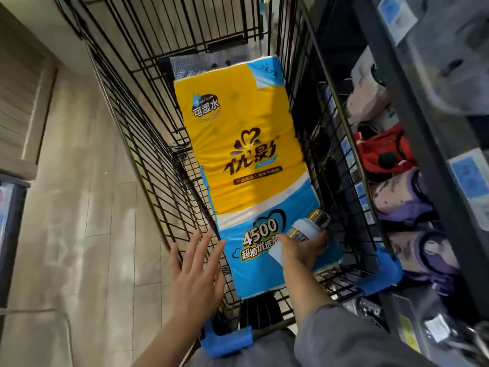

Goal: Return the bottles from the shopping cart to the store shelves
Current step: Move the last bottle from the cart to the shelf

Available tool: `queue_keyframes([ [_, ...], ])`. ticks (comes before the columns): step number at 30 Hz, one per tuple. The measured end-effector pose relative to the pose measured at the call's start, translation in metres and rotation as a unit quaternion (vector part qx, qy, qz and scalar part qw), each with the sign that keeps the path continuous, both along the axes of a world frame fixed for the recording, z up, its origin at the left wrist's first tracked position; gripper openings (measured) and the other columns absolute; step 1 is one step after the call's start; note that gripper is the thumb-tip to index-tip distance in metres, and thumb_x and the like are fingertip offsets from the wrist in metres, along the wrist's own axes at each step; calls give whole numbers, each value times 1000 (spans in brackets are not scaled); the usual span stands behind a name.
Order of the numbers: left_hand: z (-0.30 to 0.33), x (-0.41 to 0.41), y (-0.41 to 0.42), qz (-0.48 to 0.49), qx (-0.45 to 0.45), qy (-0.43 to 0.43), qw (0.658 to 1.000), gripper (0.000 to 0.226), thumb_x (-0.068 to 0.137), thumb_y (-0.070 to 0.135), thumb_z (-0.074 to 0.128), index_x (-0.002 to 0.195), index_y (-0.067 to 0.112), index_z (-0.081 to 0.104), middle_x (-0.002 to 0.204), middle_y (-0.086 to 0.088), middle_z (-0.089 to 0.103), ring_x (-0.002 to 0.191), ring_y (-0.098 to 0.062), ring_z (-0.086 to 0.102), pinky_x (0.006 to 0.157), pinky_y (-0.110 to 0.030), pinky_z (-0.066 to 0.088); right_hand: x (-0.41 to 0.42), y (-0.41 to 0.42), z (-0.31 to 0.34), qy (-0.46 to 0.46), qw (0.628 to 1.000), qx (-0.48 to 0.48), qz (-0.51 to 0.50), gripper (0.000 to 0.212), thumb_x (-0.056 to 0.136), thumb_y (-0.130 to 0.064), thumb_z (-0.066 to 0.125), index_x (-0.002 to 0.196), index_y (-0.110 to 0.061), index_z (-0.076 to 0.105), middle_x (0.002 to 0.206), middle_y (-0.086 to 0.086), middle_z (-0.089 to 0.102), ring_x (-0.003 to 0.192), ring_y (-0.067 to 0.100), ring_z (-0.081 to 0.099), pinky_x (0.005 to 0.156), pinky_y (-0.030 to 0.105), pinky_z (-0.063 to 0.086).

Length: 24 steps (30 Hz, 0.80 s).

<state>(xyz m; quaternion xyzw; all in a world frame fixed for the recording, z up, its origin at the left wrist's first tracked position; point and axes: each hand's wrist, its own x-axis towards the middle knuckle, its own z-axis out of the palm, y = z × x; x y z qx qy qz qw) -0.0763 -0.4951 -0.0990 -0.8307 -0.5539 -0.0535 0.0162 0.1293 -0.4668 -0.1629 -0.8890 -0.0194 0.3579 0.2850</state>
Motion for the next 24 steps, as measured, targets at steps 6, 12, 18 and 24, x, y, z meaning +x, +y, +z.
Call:
queue_keyframes([
  [6,2,-1,2,3,1,-74,997,46,83,34,47,124,20,61,131,-6,60,133,-24,39,115,-50,16,-15,0,13,23,989,143,11,114,66,-6,83,153,-27,12,155,10,24,132,32,41,100,36,39],
  [12,4,-6,3,-40,3,-166,985,42,76,33,53,112,20,70,115,1,69,120,-16,49,111,-42,18,-55,-15,66,-60,963,260,31,114,59,-4,86,148,-33,20,145,-2,35,119,8,45,92,25,42],
  [18,9,-20,6,-142,-83,-208,964,51,73,38,48,115,19,67,111,0,68,109,-19,55,99,-46,33,-98,-50,132,-143,908,388,-60,116,55,-4,87,137,-50,18,138,-3,43,121,8,52,94,25,51],
  [24,13,-36,11,-235,-143,-184,944,50,72,39,43,113,23,68,111,-1,69,101,-26,63,93,-45,32,-134,-113,198,-169,879,422,-147,113,55,-8,87,138,-42,19,131,-23,42,116,-1,53,96,42,50],
])
